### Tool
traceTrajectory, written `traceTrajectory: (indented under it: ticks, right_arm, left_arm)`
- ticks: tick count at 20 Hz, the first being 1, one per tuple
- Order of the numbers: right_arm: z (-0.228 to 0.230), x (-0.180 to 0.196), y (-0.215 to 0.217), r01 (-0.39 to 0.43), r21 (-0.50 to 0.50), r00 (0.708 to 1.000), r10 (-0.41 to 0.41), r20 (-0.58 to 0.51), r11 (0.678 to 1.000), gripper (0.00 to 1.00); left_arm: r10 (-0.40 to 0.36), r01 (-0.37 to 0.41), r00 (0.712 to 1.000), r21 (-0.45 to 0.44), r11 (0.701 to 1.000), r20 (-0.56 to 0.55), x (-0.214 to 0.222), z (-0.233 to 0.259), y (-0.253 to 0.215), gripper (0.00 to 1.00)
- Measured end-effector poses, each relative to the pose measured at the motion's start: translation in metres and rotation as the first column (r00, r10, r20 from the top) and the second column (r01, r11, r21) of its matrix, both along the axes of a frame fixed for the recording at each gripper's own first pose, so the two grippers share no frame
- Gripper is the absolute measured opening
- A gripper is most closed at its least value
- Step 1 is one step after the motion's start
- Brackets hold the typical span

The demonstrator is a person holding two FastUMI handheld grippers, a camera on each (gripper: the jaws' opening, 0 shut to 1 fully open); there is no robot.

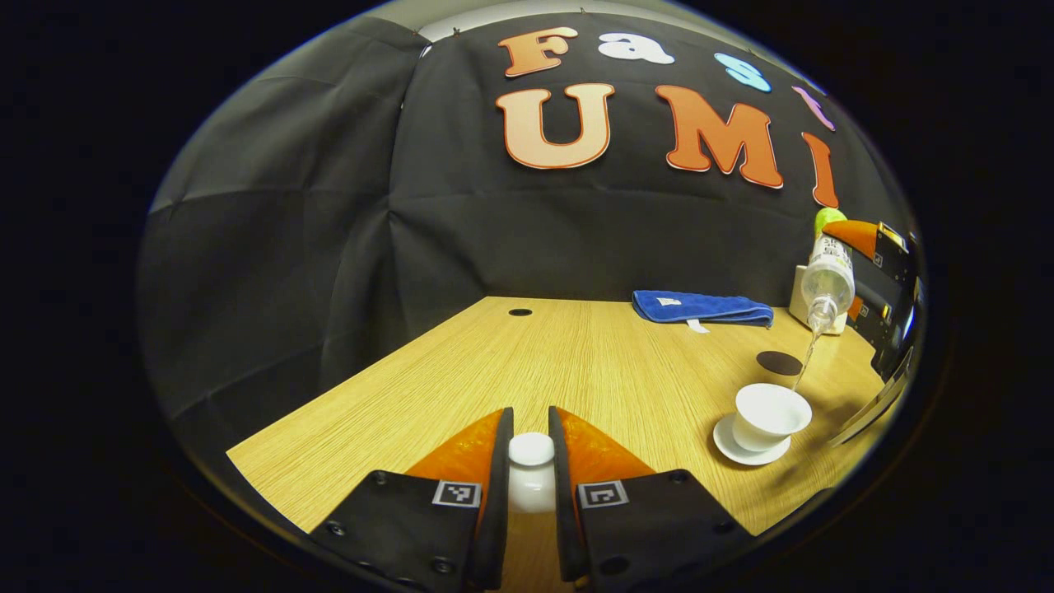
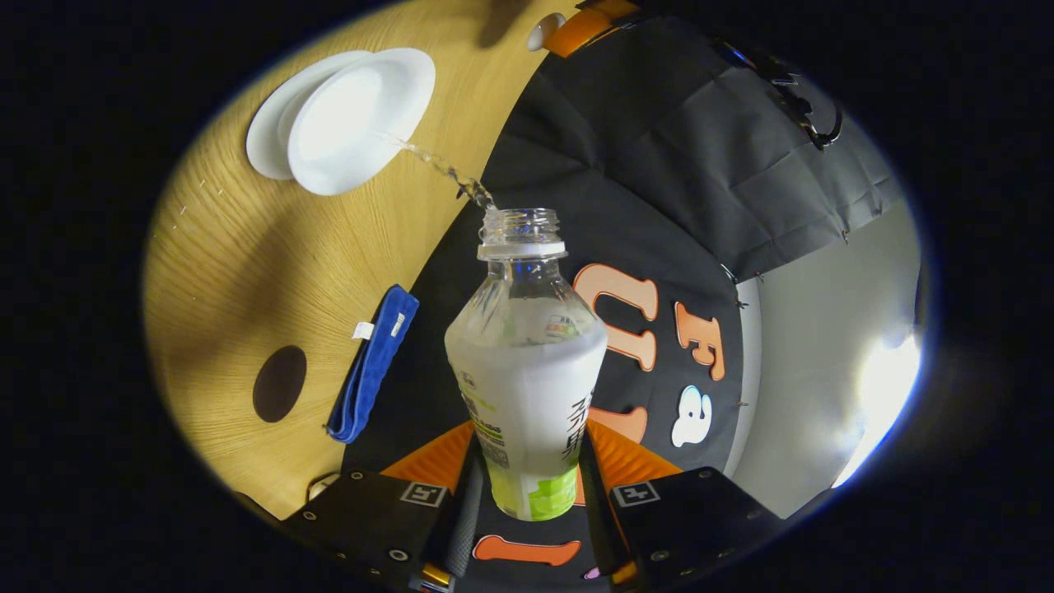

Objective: Open the teacup lid with one hand, grasp the water bottle and pour water into the teacup with the other hand; after pouring, place the water bottle on the coaster and then close the teacup lid.

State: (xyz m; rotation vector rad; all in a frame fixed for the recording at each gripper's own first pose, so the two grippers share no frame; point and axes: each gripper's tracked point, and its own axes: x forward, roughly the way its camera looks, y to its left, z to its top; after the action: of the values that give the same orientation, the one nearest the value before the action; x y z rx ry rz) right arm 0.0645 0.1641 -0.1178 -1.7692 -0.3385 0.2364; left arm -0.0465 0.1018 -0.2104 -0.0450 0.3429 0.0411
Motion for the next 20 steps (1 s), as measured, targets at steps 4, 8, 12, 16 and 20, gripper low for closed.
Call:
traceTrajectory:
  ticks: [4, 8, 12, 16, 20]
  right_arm:
    - [0.002, -0.001, 0.002, -0.021, -0.044, 0.999, 0.022, 0.027, 0.999, 0.58]
    - [0.017, 0.002, 0.003, -0.037, -0.058, 0.997, 0.041, 0.067, 0.998, 0.58]
    - [0.031, 0.004, 0.008, -0.070, -0.091, 0.991, 0.079, 0.105, 0.993, 0.58]
    - [0.034, 0.003, 0.012, -0.088, -0.090, 0.989, 0.098, 0.114, 0.992, 0.58]
    - [0.036, 0.001, 0.025, -0.130, -0.123, 0.981, 0.146, 0.131, 0.984, 0.58]
  left_arm:
    - [-0.007, 0.007, 1.000, 0.001, 1.000, -0.006, 0.000, -0.002, 0.000, 0.29]
    - [-0.012, 0.012, 1.000, -0.002, 1.000, 0.004, -0.001, 0.002, 0.000, 0.29]
    - [-0.017, 0.017, 1.000, -0.002, 1.000, 0.012, -0.002, 0.005, 0.000, 0.29]
    - [-0.014, 0.015, 1.000, -0.005, 1.000, 0.016, -0.002, 0.005, 0.001, 0.29]
    - [-0.018, 0.018, 1.000, -0.005, 1.000, 0.014, -0.003, 0.005, 0.001, 0.29]
